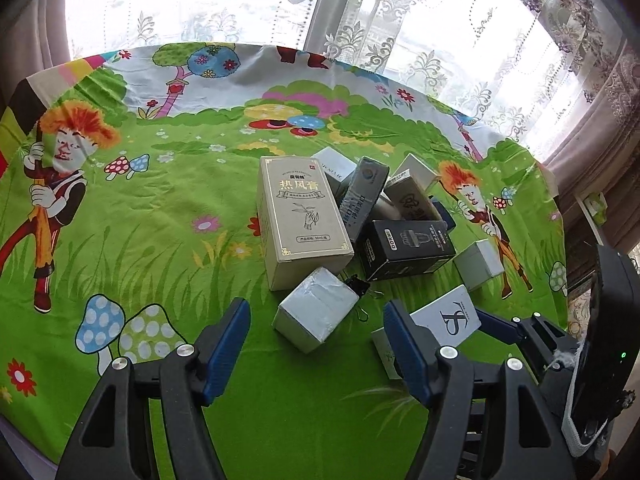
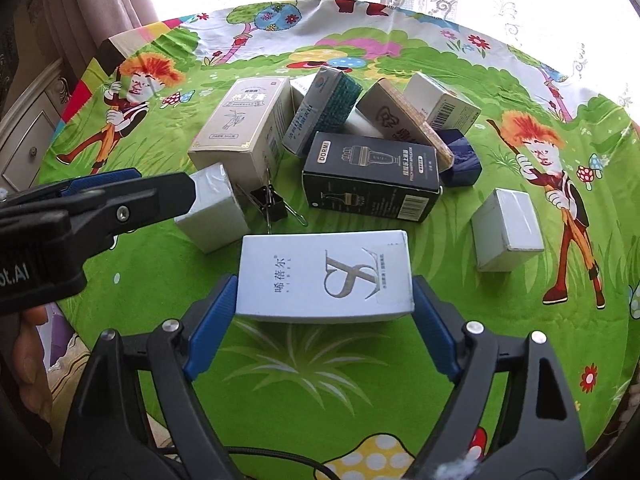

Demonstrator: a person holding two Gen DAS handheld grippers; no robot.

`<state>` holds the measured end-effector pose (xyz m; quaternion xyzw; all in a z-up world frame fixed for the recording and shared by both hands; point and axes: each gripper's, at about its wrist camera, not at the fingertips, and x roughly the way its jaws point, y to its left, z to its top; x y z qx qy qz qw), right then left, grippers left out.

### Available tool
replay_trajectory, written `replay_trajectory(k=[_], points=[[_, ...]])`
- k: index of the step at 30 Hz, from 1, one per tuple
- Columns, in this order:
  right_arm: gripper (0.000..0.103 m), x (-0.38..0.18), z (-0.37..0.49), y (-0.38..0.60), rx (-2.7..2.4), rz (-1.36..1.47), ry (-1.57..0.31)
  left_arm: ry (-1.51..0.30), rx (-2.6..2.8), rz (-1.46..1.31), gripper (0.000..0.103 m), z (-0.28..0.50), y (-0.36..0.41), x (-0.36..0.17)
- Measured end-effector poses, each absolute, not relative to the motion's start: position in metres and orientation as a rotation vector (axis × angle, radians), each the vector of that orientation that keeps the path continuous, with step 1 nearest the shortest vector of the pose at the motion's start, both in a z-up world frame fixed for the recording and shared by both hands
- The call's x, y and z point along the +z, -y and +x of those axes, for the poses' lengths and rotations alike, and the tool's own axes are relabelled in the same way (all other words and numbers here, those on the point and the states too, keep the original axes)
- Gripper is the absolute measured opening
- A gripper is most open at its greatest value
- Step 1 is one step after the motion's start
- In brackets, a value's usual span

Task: Organize rigid objects
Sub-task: 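Grasp the white S-logo box with the right tool while the left tool grasps the small white box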

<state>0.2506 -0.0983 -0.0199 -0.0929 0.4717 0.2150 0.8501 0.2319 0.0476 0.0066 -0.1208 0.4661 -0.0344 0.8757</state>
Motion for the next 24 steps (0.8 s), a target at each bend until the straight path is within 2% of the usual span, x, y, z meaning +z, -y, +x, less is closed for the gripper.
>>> replay_trajectory(k=[9,15,16,18,24], points=[[0.086,-0.016,0.256,0.133,0.364,-0.132,-0.978,-0.989,-0.104,-0.030,0.070,0.244,-0.026,-0.006],[0.086,-0.020,0.259,0.137,0.361,-0.113,-0.991,-1.005,-0.131,0.005,0.068,0.245,-0.017,-0.013],[0.086,-0.021,0.259,0.137,0.362,-0.111,-0.996,-1.007,-0.136,0.010,0.066,0.244,-0.016,-0.014],[0.086,-0.023,0.260,0.137,0.365,-0.106,-1.002,-1.013,-0.145,0.007,0.052,0.243,-0.015,-0.015],[0.086,-0.025,0.260,0.138,0.370,-0.101,-1.009,-1.033,-0.141,-0.019,0.036,0.243,-0.015,-0.020]])
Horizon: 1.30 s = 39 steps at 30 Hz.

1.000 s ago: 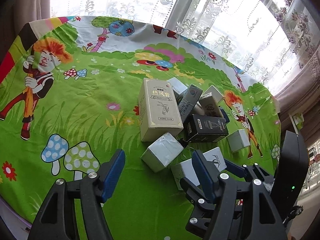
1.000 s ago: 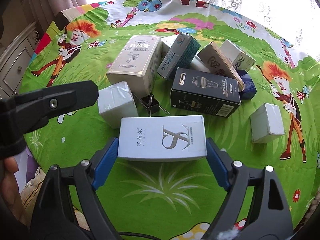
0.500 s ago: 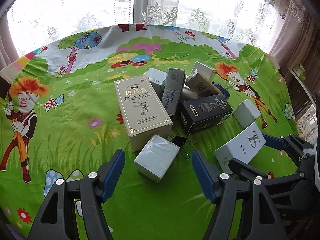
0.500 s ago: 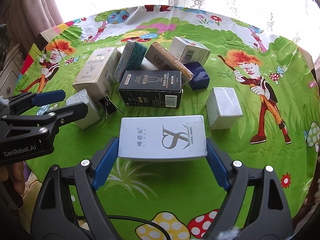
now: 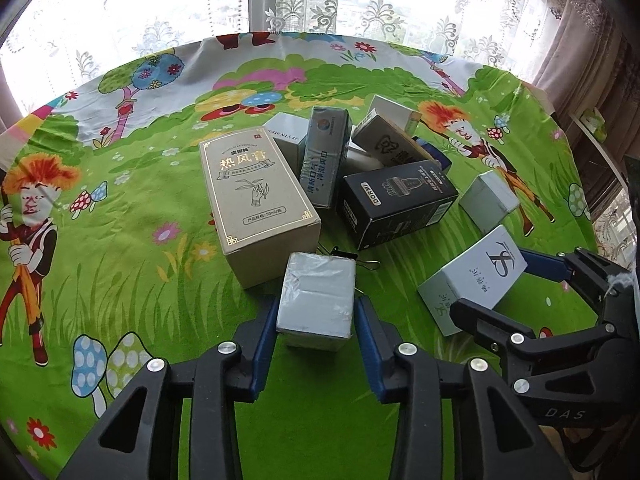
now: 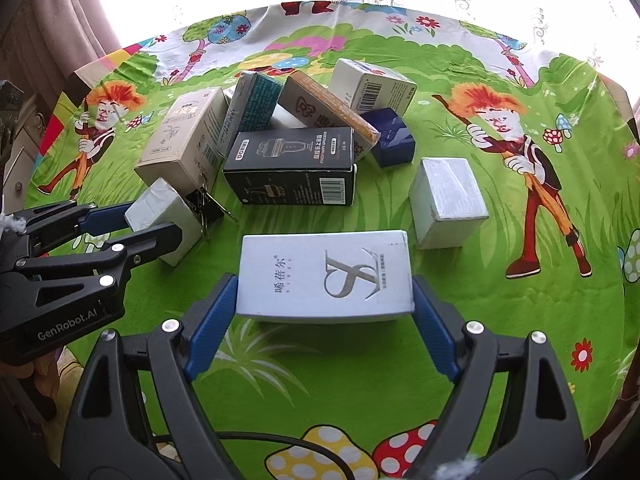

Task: Organize rigid objects
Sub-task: 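Grasp the white S-logo box with the right tool while the left tool grasps the small white box, then carry the S-logo box and small white box over the purple box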

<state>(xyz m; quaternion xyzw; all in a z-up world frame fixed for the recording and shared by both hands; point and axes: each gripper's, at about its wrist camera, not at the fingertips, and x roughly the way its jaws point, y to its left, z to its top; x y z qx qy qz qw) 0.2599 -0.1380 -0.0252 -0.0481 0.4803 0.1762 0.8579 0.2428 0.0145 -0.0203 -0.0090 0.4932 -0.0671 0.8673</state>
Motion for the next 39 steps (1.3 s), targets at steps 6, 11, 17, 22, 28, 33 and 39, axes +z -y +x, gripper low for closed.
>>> replay_trajectory(k=[6,11,17,22,28,33,39], points=[[0.086,-0.024,0.258,0.139,0.386,-0.104,-1.004,-1.024,-0.125,-0.057,0.036,0.233,-0.018,-0.014],[0.086,-0.016,0.252,0.138,0.397,-0.101,-0.992,-1.009,-0.106,-0.090,0.036,0.217,-0.023,-0.004],[0.086,0.001,0.235,0.133,0.426,-0.093,-0.973,-0.968,-0.098,-0.120,0.036,0.195,-0.026,0.016],[0.086,0.019,0.216,0.127,0.452,-0.094,-0.946,-0.938,-0.091,-0.145,0.036,0.171,-0.034,0.030],[0.086,0.043,0.191,0.115,0.496,-0.095,-0.908,-0.909,-0.059,-0.181,0.036,0.140,-0.051,0.043],[0.086,0.058,0.168,0.098,0.543,-0.113,-0.886,-0.879,-0.011,-0.207,0.036,0.110,-0.073,0.054],[0.086,0.071,0.136,0.074,0.616,-0.146,-0.866,-0.851,0.060,-0.248,0.036,0.074,-0.106,0.063]])
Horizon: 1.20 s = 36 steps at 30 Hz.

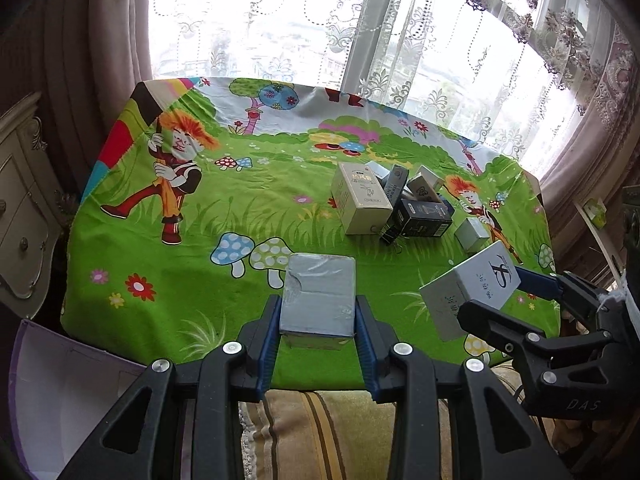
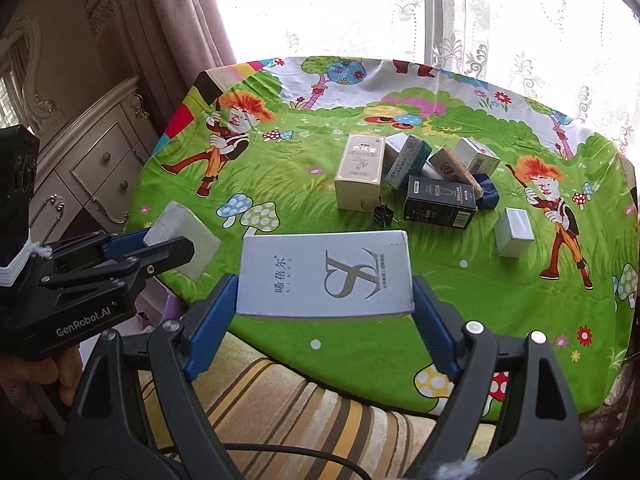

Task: Organize rigid objects
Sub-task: 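Carry the S-logo box and small white box over the purple box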

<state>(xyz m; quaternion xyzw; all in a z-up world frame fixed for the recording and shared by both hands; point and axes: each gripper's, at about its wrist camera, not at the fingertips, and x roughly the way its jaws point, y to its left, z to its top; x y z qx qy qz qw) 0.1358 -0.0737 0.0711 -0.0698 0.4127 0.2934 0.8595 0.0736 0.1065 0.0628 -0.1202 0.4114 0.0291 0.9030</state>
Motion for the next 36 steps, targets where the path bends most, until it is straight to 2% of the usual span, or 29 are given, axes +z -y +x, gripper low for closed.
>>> replay_trajectory(k=[10,22,36], points=[[0.086,0.082,0.082,0.020,0.776,-0.207,-0.868,-0.807,0.181,-0.300,0.036,0.008,-0.161,0.074],[0.086,0.080,0.016,-0.044,0.999,-0.309,-0.903,-0.798,0.361,-0.398,0.036,-0.065,-0.230,0.062],[0.087,0.061,-0.022,-0.098,1.100,-0.453,-0.916,-0.770,0.439,-0.463,0.039,-0.097,-0.263,0.055]])
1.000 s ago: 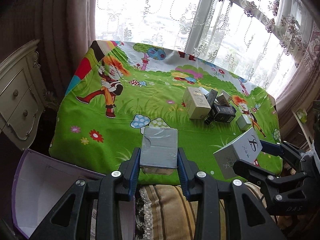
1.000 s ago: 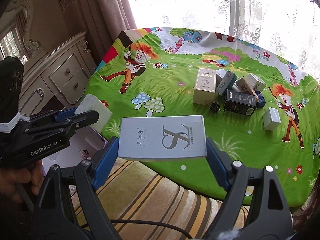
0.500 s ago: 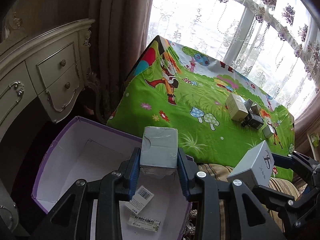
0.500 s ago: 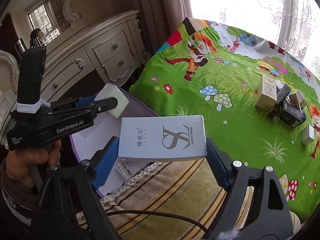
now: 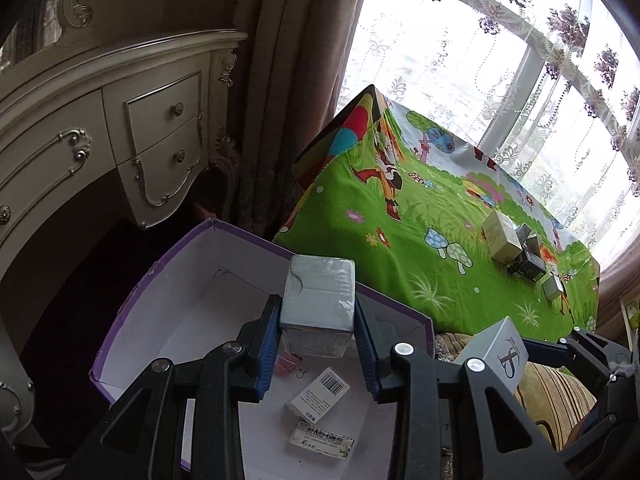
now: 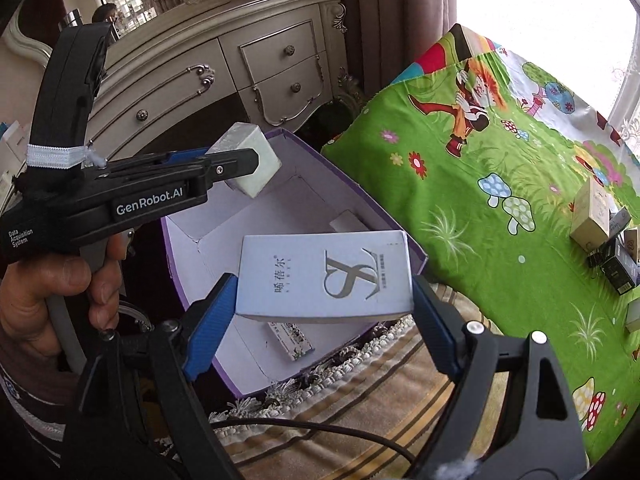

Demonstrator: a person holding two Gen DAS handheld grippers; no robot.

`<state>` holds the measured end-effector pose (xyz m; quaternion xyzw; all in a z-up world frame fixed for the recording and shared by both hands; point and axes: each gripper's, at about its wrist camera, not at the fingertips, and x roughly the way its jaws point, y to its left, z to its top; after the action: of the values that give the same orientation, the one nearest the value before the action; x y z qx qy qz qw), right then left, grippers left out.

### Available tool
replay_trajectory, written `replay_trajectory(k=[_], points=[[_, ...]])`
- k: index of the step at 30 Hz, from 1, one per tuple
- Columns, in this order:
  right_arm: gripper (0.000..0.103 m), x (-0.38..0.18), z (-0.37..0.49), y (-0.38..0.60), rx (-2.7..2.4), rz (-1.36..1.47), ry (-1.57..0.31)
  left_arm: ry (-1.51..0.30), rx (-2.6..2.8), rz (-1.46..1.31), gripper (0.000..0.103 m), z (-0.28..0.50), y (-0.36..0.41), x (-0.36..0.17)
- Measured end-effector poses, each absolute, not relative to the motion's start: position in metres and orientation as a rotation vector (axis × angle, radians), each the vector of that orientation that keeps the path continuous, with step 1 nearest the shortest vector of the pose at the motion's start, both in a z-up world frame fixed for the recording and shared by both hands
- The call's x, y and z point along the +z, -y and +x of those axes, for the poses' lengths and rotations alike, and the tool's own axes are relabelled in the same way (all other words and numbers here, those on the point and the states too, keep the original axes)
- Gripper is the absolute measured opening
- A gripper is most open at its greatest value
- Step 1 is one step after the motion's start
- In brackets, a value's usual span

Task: Organize rigid objects
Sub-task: 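Carry the S-logo box and small white box over the purple box, then open the left tool to drop the small box while the right tool drops the S-logo box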

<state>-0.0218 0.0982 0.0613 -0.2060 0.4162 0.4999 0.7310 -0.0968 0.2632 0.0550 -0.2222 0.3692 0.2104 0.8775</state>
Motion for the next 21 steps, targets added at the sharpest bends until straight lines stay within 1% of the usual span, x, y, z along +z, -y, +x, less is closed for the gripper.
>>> replay_trajectory(k=[1,2,3,4,13,21], points=[[0.087,0.061,-0.021,-0.099,1.105,-0.447,-0.920,-0.774,0.446,-0.465,0.042,-0.097,-0.264,0.054],[0.087,0.061,-0.019,-0.098,1.113,-0.436,-0.927,-0.774,0.451,-0.468,0.049,-0.096,-0.265,0.054],[0.087,0.060,-0.018,-0.098,1.118,-0.427,-0.939,-0.771,0.454,-0.471,0.055,-0.096,-0.265,0.053],[0.088,0.059,-0.016,-0.098,1.118,-0.422,-0.950,-0.768,0.453,-0.472,0.056,-0.096,-0.264,0.053],[0.088,0.057,0.000,-0.085,1.076,-0.395,-0.958,-0.785,0.426,-0.444,0.057,-0.084,-0.251,0.053],[0.088,0.060,0.028,-0.051,0.984,-0.358,-0.938,-0.812,0.380,-0.417,0.058,-0.060,-0.229,0.053]])
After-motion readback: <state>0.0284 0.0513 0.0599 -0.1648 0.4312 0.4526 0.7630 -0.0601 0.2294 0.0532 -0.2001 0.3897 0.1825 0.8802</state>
